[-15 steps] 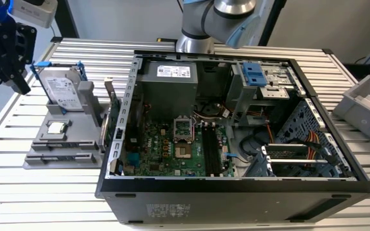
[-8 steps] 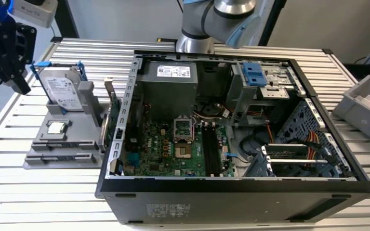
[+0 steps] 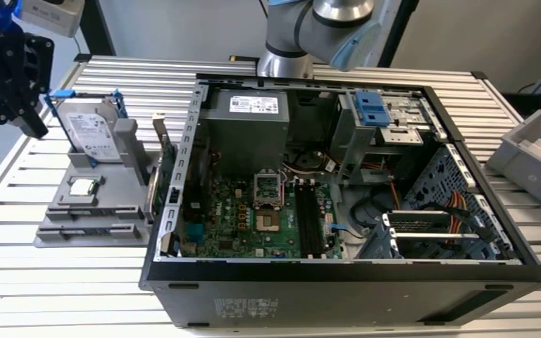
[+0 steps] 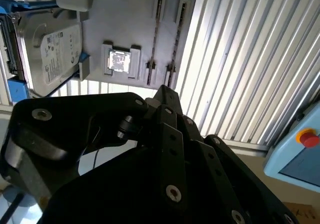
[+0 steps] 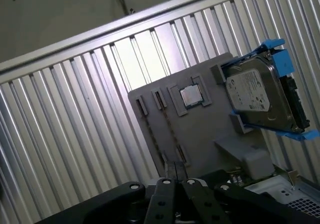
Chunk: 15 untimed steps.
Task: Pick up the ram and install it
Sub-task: 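Pick up the ram and move it above insertion slot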
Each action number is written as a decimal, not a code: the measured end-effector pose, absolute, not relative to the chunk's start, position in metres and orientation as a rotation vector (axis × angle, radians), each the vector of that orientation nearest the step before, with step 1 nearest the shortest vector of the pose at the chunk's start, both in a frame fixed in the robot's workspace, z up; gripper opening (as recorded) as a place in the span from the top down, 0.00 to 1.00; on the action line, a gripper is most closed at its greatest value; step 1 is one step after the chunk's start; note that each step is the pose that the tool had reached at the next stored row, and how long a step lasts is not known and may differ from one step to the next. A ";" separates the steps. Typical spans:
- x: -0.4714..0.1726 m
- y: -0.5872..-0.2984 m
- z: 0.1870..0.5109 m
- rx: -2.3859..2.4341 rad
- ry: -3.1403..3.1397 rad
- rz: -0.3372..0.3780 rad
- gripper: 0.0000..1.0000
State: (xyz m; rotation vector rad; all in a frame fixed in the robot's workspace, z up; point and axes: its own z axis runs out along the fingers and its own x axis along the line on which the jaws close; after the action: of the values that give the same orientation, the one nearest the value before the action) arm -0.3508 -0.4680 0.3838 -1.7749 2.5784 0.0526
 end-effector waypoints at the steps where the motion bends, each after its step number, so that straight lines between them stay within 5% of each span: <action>1: -0.351 -0.468 0.384 -1.779 2.572 0.050 1.00; 15: -0.351 -0.468 0.383 -1.811 2.503 0.008 1.00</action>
State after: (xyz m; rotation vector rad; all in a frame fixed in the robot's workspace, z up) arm -0.3507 -0.4680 0.3834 -1.8110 2.5029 0.0081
